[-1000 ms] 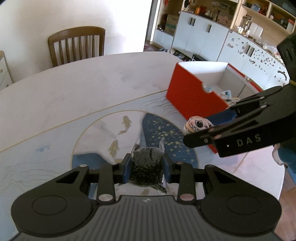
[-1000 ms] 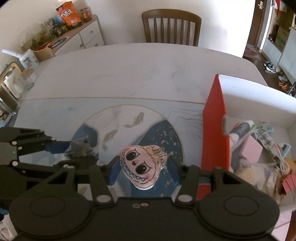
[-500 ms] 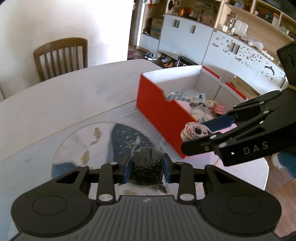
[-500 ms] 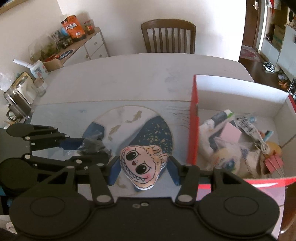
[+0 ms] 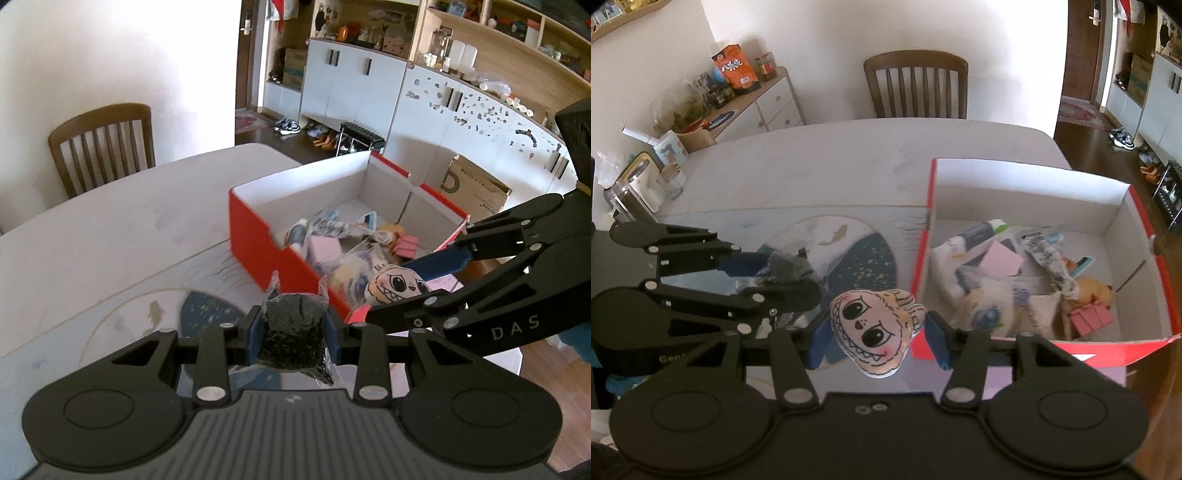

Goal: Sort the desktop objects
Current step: 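Carry the black bag with left tool while right tool carries the plush into the red box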

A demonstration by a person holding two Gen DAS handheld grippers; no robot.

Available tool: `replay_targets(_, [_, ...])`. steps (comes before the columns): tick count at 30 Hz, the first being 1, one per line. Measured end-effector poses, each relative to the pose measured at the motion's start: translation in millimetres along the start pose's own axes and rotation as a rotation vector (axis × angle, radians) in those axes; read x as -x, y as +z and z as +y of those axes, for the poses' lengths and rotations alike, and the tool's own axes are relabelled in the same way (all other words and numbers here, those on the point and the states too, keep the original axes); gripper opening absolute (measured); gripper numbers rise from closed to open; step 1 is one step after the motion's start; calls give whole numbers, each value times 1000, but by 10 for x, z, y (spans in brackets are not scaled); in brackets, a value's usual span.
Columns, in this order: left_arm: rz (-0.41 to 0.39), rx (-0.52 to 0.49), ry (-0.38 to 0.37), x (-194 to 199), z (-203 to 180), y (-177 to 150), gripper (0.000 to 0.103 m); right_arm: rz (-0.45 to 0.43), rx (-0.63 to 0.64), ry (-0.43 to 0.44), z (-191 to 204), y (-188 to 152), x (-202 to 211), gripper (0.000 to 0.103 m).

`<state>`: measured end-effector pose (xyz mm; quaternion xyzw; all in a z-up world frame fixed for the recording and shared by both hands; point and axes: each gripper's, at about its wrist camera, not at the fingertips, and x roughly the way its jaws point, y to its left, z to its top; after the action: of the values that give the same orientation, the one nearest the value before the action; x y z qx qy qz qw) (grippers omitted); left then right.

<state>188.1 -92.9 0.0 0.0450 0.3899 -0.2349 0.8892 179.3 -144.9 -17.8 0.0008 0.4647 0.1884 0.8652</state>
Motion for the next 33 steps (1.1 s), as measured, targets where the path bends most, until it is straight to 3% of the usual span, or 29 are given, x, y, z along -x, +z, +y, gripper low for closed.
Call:
replay_targets(20, [-11, -103, -27, -511, -652, 538, 33, -44, -48, -69, -980, -46, 279, 53])
replay_targets(33, [44, -117, -9, -1140, -649, 909, 33, -28, -62, -114, -1384, 66, 66, 53])
